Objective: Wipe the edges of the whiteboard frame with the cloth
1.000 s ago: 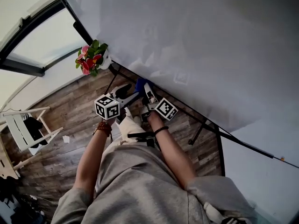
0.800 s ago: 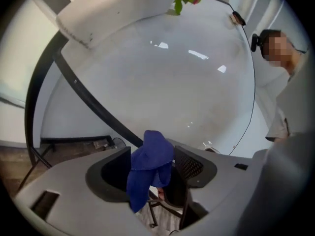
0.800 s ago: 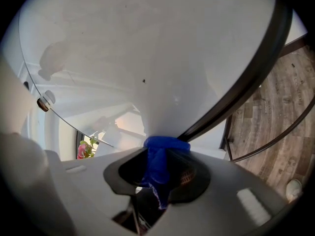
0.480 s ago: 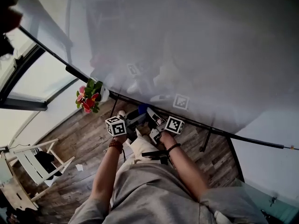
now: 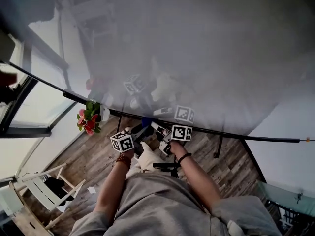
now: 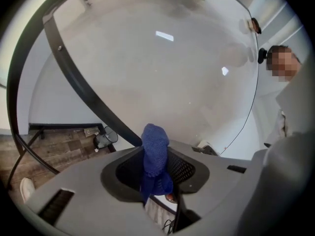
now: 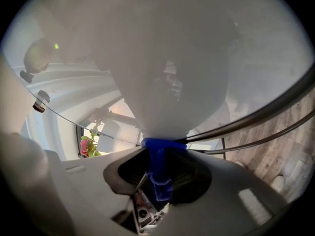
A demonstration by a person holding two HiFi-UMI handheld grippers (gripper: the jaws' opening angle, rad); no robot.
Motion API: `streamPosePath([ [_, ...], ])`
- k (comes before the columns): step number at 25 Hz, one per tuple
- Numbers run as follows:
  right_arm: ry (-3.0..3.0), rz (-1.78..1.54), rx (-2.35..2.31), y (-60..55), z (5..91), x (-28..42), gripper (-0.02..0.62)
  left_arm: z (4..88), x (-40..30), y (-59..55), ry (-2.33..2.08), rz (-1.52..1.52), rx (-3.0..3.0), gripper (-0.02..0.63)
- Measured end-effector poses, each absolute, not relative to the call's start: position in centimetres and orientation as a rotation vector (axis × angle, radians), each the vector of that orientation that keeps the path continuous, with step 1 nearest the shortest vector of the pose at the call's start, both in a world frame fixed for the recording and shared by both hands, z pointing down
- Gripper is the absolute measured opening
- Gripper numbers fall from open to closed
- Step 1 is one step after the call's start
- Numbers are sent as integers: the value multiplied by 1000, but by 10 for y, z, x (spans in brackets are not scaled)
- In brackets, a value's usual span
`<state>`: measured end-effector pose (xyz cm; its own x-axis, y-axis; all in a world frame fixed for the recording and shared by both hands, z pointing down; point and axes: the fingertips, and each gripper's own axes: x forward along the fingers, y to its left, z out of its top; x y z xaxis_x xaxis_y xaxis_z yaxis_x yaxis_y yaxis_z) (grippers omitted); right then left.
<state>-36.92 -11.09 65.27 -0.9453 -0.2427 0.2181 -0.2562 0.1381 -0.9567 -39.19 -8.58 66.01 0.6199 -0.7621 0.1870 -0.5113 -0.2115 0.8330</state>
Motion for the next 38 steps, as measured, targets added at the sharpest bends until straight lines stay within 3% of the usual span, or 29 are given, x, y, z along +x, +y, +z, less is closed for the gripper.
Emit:
streamPosePath([
  [7,-2413,1938,568,-103,633,-330,181,664,-402,-101,-1181,-357,1843,124],
  [14,-2705,1814,846,-79,526,-211,178,665,-402,-99,-1256,-404,1807,124],
  [18,-2932,1413,925,-56,459,-184,161,666,-406,-98,-1271,-396,1777,124],
  [23,-2870,495,1192,-44,424,-170,150,664,-405,-98,-1291,-320,1783,124],
  [25,-2767,305,1239,-45,428,-171,158,664,-406,-98,-1315,-288,1795,124],
  [38,-2761,404,1235,-36,438,-197,160,666,-410,-101,-1466,-207,1790,124],
])
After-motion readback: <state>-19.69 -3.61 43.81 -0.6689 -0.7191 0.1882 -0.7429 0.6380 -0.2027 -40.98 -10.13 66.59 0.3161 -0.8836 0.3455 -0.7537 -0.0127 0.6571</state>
